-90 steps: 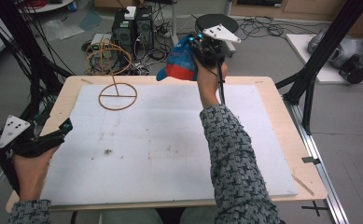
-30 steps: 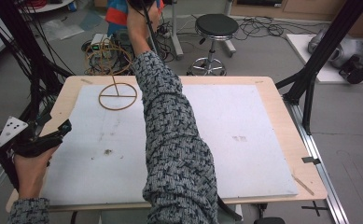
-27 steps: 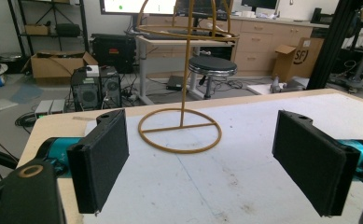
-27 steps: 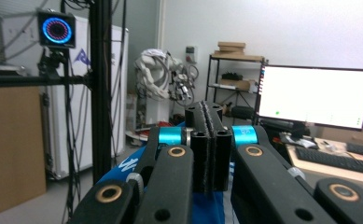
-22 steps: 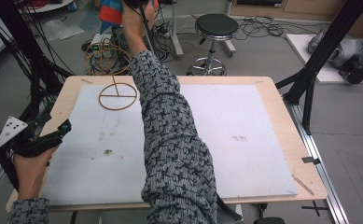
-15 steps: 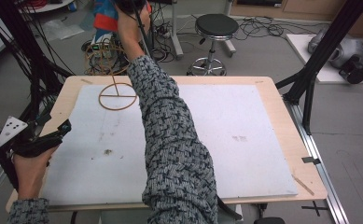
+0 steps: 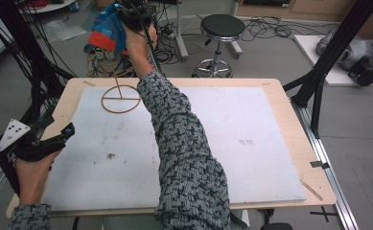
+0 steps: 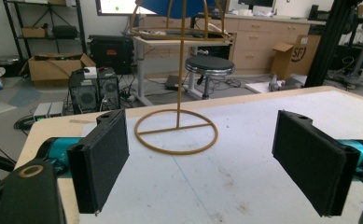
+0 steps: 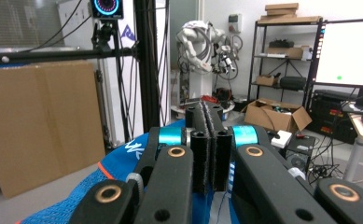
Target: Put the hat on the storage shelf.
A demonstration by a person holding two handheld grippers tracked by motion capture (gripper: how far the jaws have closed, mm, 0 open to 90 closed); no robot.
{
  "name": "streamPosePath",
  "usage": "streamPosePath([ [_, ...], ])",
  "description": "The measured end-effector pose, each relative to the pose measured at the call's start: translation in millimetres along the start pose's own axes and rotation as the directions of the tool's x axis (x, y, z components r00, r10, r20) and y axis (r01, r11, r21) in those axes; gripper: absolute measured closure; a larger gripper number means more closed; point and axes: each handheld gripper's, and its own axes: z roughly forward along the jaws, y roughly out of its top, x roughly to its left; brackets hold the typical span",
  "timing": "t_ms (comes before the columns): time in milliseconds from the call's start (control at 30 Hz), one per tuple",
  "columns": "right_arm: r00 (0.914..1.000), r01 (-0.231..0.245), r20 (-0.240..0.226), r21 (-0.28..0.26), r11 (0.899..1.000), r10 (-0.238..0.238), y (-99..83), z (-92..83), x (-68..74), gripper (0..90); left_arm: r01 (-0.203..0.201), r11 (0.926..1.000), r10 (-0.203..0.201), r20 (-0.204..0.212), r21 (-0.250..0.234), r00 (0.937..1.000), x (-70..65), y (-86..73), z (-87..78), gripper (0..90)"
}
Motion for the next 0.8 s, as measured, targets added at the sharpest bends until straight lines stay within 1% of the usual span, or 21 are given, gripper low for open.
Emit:
streamPosePath([
  [33,1.0000,0.002,-0.002,0.004,1.000,-0.002,-1.9,-0.9,0.4,89.8,0.000,1.0000,0.000,0.003,0.002,1.0000,-0.8,-0.4,0.6,18.7],
  [100,0.9998,-0.015,-0.010,0.010,1.000,0.015,-5.1,-2.2,1.2,89.8,-0.006,1.0000,0.006,0.007,0.002,1.0000,-3.0,0.2,1.3,18.7],
  [167,0.9997,-0.018,-0.016,0.014,1.000,0.018,-8.5,-3.3,1.9,89.7,-0.009,1.0000,0.009,0.011,-0.003,0.9999,-4.9,1.2,1.9,18.8],
  [267,0.9993,-0.016,-0.033,0.029,0.999,0.017,-13.6,-4.1,4.1,89.6,-0.015,0.9999,0.015,0.016,-0.004,0.9998,-7.0,2.3,2.6,18.9],
  [433,0.9989,-0.013,-0.044,0.053,0.999,0.015,-21.2,-4.3,8.9,89.6,-0.020,0.9998,0.020,0.024,-0.006,0.9995,-9.3,4.1,2.3,18.9],
  [600,0.9983,0.001,-0.058,0.076,0.997,0.004,-30.5,-5.0,13.8,89.6,-0.024,0.9996,0.025,0.027,-0.014,0.9993,-11.4,6.7,1.6,18.9],
  [800,0.9972,-0.007,-0.073,0.099,0.995,0.015,-41.8,-7.5,15.7,89.6,-0.031,0.9994,0.031,0.032,-0.012,0.9990,-13.9,7.2,2.7,19.0],
])
